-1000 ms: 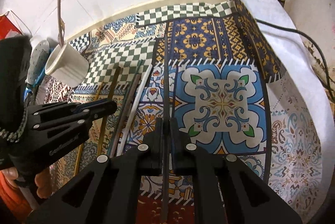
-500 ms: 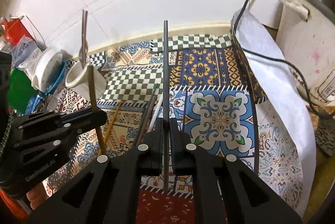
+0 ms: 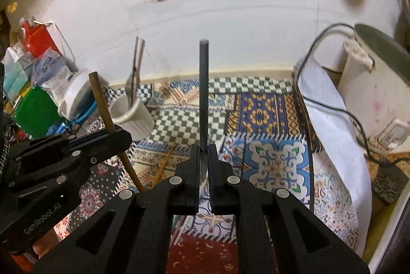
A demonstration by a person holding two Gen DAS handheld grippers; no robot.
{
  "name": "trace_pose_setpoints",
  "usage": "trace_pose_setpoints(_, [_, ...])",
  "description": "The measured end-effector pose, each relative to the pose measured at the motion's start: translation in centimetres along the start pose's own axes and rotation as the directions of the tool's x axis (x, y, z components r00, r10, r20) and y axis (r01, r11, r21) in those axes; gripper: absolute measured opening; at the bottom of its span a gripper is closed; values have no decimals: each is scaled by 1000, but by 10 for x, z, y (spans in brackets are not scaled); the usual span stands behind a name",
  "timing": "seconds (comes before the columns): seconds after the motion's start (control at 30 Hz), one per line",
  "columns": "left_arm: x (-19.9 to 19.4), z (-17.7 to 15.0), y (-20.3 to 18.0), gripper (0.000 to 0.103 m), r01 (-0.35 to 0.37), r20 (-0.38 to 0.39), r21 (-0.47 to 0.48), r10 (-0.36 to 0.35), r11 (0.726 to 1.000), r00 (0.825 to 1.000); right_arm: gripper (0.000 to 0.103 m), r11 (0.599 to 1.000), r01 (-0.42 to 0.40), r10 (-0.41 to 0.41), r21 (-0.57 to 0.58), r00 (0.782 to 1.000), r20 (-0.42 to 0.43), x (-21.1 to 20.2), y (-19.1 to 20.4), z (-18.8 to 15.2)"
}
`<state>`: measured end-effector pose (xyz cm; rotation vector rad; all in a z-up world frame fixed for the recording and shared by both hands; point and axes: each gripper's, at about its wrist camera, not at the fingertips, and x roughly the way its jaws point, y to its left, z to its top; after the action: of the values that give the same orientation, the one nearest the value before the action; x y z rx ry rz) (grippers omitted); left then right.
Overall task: Organize utensils
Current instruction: 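Carry the brown chopstick and dark stick up toward the white cup with both tools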
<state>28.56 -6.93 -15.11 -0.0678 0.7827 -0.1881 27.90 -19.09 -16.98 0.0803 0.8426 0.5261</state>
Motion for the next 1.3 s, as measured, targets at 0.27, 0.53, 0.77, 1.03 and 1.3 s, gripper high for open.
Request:
trace_pose_setpoints(0.27, [-32, 16, 21, 6, -22, 95, -42, 26, 999, 995, 5, 999, -23, 26, -49, 998, 64, -17, 24, 20])
trace_pose_setpoints(0.53, [-59, 30, 49, 6, -75, 173, -90, 90, 993, 981, 5, 992, -70, 81, -104, 991, 106, -24, 54, 42])
trace_pose_setpoints(0.77, [-70, 42, 74, 6, -127, 209, -135, 154, 983, 966, 5, 980, -117, 138, -161, 982, 127, -20, 81, 61])
trace_pose_setpoints(1.03, [-76, 59, 112, 6, -181, 241, -204, 229, 962, 943, 5, 959, -166, 200, -228, 971, 133, -5, 107, 87])
trace_pose_setpoints(1.3, [-70, 81, 153, 6, -220, 251, -290, 296, 931, 922, 5, 943, -212, 248, -258, 962, 116, 20, 122, 108])
